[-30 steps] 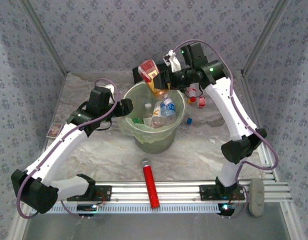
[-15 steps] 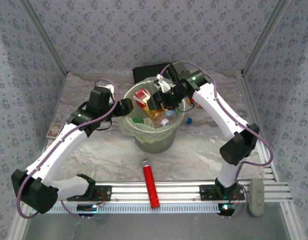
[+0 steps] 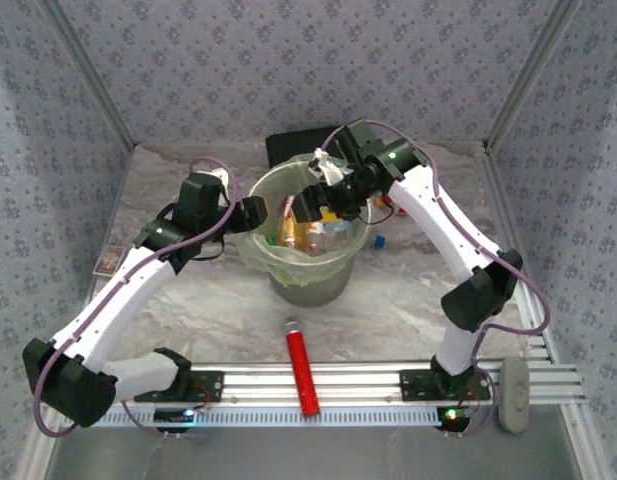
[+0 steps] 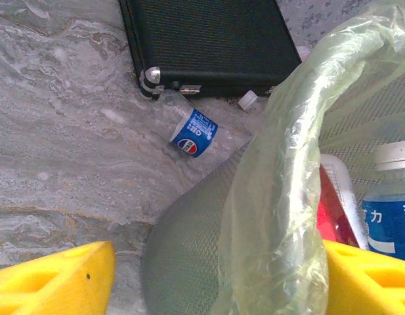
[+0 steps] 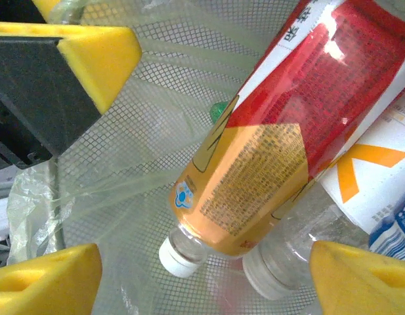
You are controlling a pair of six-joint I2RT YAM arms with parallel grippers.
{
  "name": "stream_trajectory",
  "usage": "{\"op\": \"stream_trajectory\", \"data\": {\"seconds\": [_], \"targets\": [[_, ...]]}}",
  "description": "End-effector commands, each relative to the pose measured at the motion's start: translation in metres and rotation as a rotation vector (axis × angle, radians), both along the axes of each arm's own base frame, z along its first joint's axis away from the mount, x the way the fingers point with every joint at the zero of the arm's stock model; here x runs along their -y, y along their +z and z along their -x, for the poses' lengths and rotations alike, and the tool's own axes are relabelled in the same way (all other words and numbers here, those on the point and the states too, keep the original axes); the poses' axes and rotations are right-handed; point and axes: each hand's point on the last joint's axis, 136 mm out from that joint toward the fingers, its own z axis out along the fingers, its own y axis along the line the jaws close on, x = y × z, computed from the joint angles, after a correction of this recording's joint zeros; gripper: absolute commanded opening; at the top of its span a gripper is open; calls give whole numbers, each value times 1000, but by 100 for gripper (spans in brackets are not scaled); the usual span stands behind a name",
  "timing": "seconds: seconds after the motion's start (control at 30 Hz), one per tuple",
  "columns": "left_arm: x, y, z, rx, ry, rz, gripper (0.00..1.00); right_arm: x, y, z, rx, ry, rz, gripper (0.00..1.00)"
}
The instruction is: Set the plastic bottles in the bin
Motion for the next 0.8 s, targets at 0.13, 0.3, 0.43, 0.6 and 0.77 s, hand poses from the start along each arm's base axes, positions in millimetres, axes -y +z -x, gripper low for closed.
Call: {"op": "stream_trajectory", "data": {"seconds": [0.13,0.3,0.43,0.6,0.77], "targets": [[-2,-1,3,0,0,-9,76,-9,-22,8,-19,38,41,69],[0,1,2,2,-7,0,76,-14,-55,-13,11,-57,90,58],[-1,0,2,2,-5,-3,76,-27,-71,-15,30,-61,107,55],[0,-1,2,0,-8,-3,76,-32,-61,-18,63,-68,84,55],[0,2,2,3,-12,-9,76,-24,-16,-17,161,-52,38,57]]}}
